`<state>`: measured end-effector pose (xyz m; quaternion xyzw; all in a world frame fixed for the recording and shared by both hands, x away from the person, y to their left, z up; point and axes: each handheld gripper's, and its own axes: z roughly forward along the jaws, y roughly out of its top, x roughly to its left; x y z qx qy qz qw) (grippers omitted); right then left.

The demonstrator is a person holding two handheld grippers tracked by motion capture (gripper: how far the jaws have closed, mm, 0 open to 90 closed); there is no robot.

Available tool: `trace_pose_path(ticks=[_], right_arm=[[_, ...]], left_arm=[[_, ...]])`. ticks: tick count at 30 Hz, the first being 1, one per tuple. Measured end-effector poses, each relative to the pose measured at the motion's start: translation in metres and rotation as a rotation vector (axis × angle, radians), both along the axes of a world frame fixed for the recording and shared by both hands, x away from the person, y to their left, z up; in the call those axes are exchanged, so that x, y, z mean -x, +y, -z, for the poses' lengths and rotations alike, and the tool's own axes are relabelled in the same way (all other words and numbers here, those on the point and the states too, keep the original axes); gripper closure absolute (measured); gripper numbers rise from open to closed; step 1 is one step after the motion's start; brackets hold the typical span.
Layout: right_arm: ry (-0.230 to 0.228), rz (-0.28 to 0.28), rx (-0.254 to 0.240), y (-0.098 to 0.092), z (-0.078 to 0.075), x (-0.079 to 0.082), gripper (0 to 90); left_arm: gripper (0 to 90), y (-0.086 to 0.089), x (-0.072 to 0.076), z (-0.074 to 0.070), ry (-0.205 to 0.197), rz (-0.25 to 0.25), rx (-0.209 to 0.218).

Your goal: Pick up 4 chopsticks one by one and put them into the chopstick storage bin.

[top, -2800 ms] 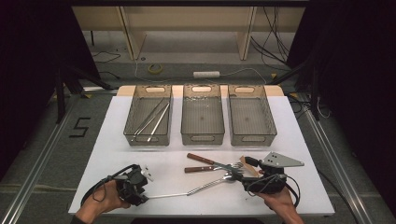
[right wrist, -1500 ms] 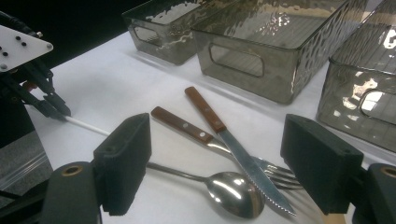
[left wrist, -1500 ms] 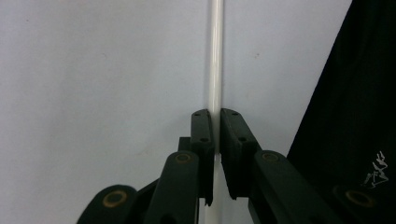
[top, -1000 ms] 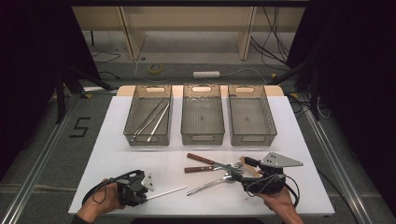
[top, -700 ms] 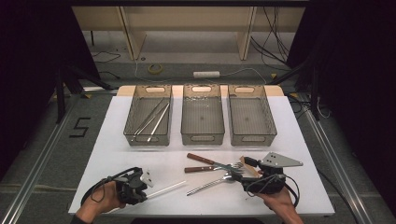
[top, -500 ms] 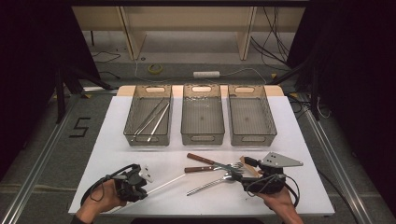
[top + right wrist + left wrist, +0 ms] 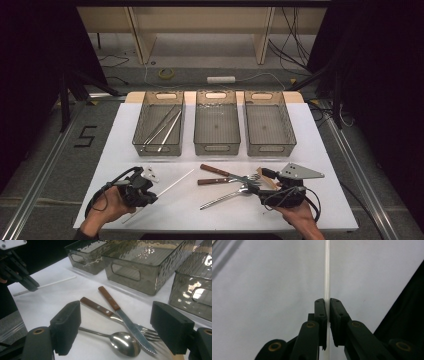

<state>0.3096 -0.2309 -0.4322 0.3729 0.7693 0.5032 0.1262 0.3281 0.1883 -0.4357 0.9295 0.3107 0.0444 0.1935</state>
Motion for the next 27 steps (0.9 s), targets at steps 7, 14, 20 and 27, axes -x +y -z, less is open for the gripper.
trace_pose_path(ticks=[7,14,20,27], right_arm=[[0.001,0.0,0.005,0.0,0.001,0.0,25.6],[0.002,0.001,0.009,0.0,0.001,0.0,25.6],[0.002,0.002,0.008,0.0,0.001,-0.001,25.6],[0.004,0.001,0.009,0.001,0.002,-0.001,25.6]], left_arm=[[84.0,0.001,-0.009,-0.004,-0.038,-0.029,0.038],[83.9,-0.001,-0.02,-0.011,-0.059,-0.049,0.061],[83.9,-0.003,-0.028,-0.015,-0.07,-0.056,0.079],[83.9,-0.003,-0.038,-0.022,-0.081,-0.075,0.099]])
